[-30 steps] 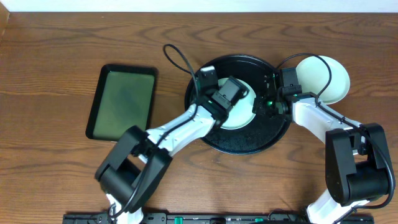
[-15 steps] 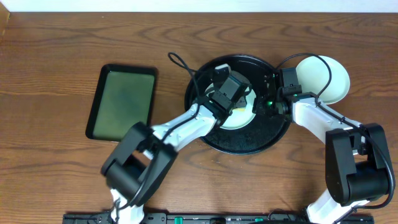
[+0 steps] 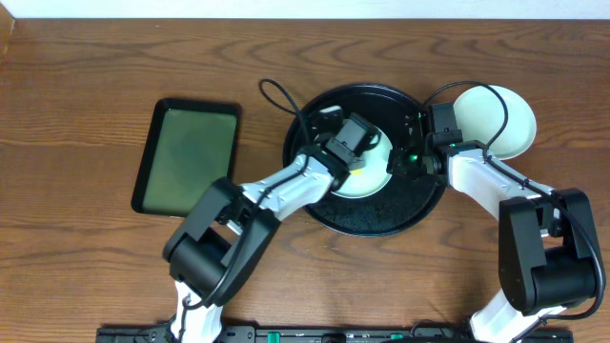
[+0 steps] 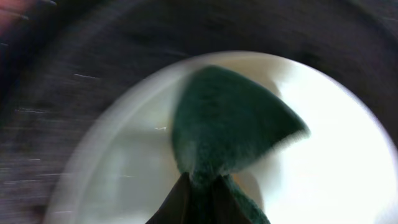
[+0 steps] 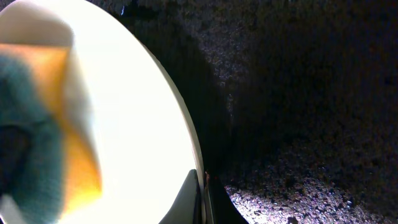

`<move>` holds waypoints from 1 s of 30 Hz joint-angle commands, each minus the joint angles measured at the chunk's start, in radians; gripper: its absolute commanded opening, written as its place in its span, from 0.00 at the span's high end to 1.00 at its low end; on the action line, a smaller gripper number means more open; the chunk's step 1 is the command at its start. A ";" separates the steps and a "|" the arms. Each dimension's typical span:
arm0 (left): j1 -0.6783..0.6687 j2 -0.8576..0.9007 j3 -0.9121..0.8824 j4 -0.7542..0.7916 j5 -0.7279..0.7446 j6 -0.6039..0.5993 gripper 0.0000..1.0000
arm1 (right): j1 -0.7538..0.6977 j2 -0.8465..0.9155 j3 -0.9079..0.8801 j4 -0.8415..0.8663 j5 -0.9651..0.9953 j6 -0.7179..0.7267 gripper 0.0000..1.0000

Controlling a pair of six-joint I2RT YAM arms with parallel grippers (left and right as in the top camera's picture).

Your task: Clean dirty plates on tray and stack at the side

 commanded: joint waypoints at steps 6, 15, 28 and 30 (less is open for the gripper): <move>0.079 -0.132 -0.027 -0.073 -0.276 0.103 0.93 | -0.005 0.019 -0.006 -0.035 0.008 -0.035 0.99; 0.160 -0.312 -0.027 -0.201 -0.275 0.105 0.93 | -0.005 -0.069 0.055 -0.085 -0.001 -0.095 0.99; 0.525 -0.414 -0.033 -0.456 -0.149 0.108 0.92 | 0.087 -0.301 0.223 -0.244 0.541 -0.323 0.99; 0.579 -0.414 -0.040 -0.456 -0.089 0.128 0.92 | 0.114 -0.313 0.227 -0.232 0.633 -0.378 0.99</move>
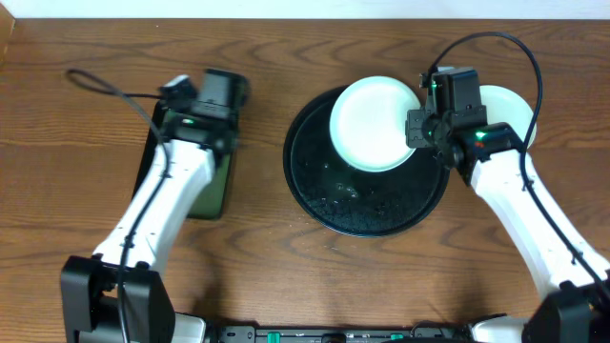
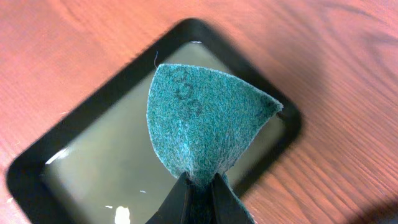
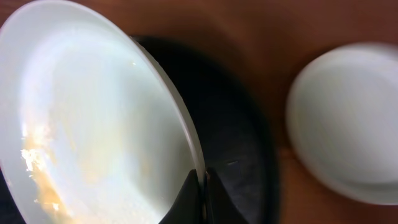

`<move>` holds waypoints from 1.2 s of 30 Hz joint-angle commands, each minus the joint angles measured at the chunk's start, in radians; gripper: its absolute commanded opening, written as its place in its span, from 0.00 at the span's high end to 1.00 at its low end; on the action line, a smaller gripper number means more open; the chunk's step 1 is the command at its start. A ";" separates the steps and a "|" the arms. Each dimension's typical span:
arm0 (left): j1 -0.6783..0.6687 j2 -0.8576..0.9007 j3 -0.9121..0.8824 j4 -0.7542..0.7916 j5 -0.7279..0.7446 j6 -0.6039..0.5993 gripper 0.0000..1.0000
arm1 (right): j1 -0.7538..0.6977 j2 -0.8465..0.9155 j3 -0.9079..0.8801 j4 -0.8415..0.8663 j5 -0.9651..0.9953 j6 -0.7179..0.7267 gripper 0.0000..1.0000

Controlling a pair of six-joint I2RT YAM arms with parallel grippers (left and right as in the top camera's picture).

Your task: Clean dirty plates on tray and stack at the side

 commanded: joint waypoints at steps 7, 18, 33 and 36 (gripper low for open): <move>0.196 0.046 -0.022 0.002 0.278 0.123 0.92 | 0.168 -0.034 0.020 0.081 0.509 -0.290 0.99; 0.212 0.232 -0.022 0.029 0.276 0.123 0.83 | 0.314 -0.034 0.020 0.179 0.813 -0.450 0.99; 0.244 -0.028 0.014 -0.033 0.277 0.144 0.37 | 0.423 -0.035 0.020 0.415 1.012 -0.871 0.99; 0.244 -0.097 0.013 -0.045 0.277 0.144 0.32 | 0.464 -0.035 0.020 0.507 1.029 -1.098 0.99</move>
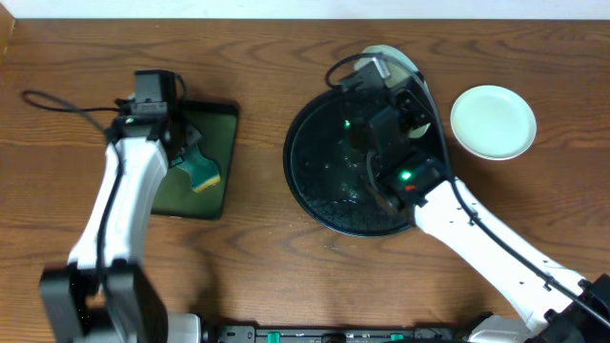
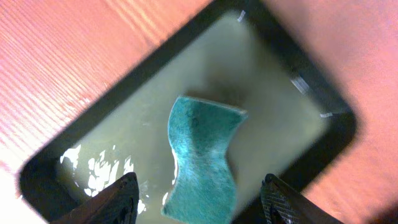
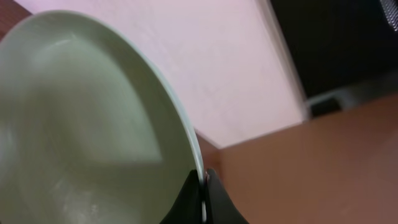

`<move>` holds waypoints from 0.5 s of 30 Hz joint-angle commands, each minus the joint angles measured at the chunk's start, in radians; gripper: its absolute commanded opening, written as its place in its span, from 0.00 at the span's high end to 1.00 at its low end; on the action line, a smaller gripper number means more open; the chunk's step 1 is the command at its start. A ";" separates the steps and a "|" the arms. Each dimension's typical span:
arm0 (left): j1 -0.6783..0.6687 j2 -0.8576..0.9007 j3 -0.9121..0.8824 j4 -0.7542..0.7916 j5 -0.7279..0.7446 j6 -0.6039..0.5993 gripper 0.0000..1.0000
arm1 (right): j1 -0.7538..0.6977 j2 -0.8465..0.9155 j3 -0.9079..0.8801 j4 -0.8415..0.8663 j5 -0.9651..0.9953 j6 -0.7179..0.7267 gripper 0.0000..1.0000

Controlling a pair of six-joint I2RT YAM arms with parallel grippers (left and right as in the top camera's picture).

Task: Clean dirty plates on tray and stack at the side
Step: 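Carry the green plate right and set it on the plate stack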

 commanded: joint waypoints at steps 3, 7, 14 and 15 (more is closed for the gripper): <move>0.003 -0.095 0.029 -0.014 -0.006 0.005 0.21 | 0.079 -0.021 0.018 0.128 0.076 -0.323 0.99; 0.003 -0.101 0.029 -0.038 -0.006 0.005 0.20 | 0.104 -0.019 0.011 -0.002 -0.032 -0.115 0.99; 0.003 -0.099 0.029 -0.092 -0.005 0.005 0.20 | -0.024 0.036 0.007 -0.288 -0.382 0.340 0.99; 0.003 -0.099 0.029 -0.099 -0.005 0.005 0.20 | -0.051 0.036 0.007 -0.285 -0.397 0.380 0.99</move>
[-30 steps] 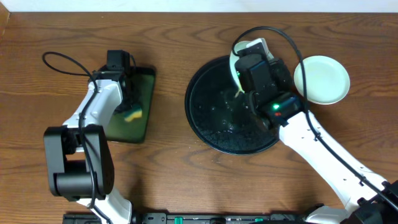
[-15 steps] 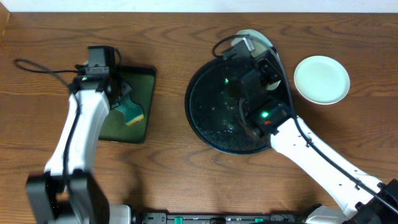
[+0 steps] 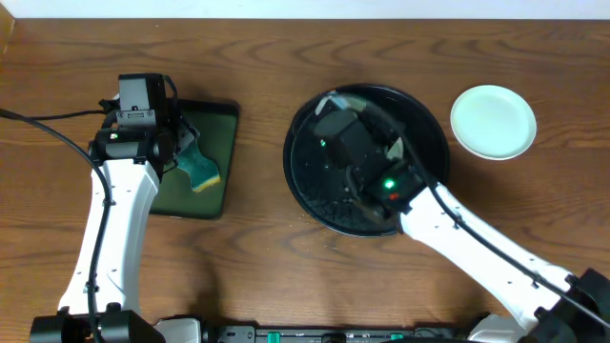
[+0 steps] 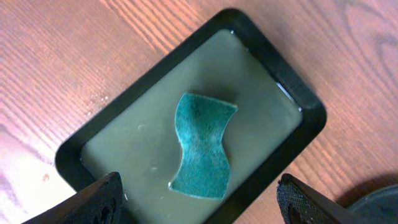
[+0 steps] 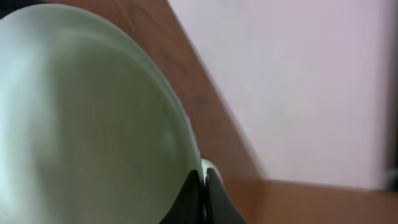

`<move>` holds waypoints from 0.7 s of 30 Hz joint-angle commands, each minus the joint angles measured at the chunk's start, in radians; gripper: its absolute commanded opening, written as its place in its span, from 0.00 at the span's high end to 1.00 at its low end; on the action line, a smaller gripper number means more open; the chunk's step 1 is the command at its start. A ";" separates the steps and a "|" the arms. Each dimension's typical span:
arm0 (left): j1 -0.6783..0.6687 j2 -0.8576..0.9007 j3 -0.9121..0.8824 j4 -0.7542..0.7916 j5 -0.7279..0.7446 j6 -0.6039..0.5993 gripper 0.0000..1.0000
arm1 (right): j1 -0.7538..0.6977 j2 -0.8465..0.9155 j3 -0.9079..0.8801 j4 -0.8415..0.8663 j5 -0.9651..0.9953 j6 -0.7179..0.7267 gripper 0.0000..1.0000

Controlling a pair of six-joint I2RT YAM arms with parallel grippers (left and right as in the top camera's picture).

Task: Clean dirty plates on tray and stack at the side
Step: 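Carry the green plate right and set it on the plate stack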

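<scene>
A green-and-yellow sponge [image 4: 202, 147] lies loose in the water of the black rectangular tray [image 4: 292, 102]; the overhead view shows the sponge [image 3: 200, 169] at the tray's right side. My left gripper [image 4: 202, 202] hangs open above it, holding nothing. My right gripper [image 5: 203, 179] is shut on the rim of a pale white plate [image 5: 87, 118], tipped up steeply over the round black tray [image 3: 307, 179]. From overhead the arm hides most of that plate; only a sliver of rim [image 3: 328, 96] shows. A clean white plate [image 3: 493, 121] sits on the table to the right.
The left arm's cable trails off the table's left side. The wall edge runs along the back of the wooden table [image 3: 257, 248]. Water drops speckle the round tray's floor.
My left gripper has risen higher over the water tray, still open, and the sponge lies where it was. My right gripper has swung the tipped plate from the round tray's back edge toward its back left.
First my left gripper held the sponge on the plate in the round tray while my right gripper held the plate's rim. Then the sponge was over the water tray and the plate was lifted. Then the sponge lay released in the water, and the plate stays tipped up.
</scene>
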 commanded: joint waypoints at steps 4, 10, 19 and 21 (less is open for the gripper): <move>0.003 0.003 0.023 -0.044 -0.005 0.006 0.20 | -0.255 -0.024 0.007 0.017 -0.261 0.443 0.99; 0.003 0.003 0.023 -0.062 -0.005 0.006 0.20 | -0.600 -0.044 0.007 -0.033 -0.660 0.642 0.99; 0.003 0.003 0.021 -0.062 -0.005 0.001 0.20 | -1.069 0.065 0.006 -0.094 -0.921 0.876 0.98; 0.003 0.003 0.021 -0.062 -0.005 -0.006 0.20 | -1.109 0.109 0.006 -0.091 -0.921 0.947 0.98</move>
